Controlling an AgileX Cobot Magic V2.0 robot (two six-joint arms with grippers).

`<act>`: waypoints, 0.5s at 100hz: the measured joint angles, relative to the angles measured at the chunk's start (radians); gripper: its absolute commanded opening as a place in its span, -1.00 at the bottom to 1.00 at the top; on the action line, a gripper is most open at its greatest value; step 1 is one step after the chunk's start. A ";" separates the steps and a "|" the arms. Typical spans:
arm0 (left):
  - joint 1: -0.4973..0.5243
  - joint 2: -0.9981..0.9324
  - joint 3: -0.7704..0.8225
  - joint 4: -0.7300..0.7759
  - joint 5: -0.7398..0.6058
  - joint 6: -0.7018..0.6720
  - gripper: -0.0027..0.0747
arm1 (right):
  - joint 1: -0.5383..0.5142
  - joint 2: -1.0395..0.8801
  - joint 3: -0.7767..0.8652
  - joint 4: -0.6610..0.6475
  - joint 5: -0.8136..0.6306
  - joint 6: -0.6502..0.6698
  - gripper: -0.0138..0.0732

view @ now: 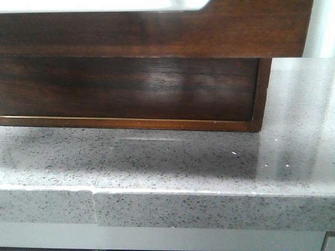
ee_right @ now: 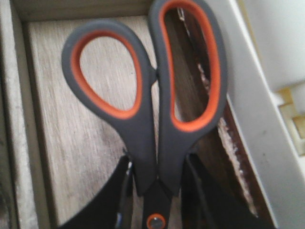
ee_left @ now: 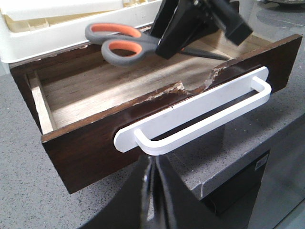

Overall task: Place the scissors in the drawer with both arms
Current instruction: 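Carry the scissors over the open drawer and lower them inside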

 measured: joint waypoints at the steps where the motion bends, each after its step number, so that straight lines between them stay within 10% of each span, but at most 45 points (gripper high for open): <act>1: 0.000 0.000 0.000 0.000 0.000 0.000 -0.98 | 0.000 0.000 0.000 0.000 0.000 0.000 -0.77; 28: 0.000 0.000 0.000 0.000 0.000 0.002 -0.98 | 0.003 0.011 0.000 0.002 0.005 -0.002 0.43; 39: 0.000 0.000 0.000 0.000 0.000 0.002 -0.98 | 0.003 0.001 0.000 0.004 0.021 0.013 0.32; 50: 0.000 0.000 0.000 0.000 0.000 0.002 -0.98 | 0.003 -0.051 0.000 0.025 0.062 0.070 -0.24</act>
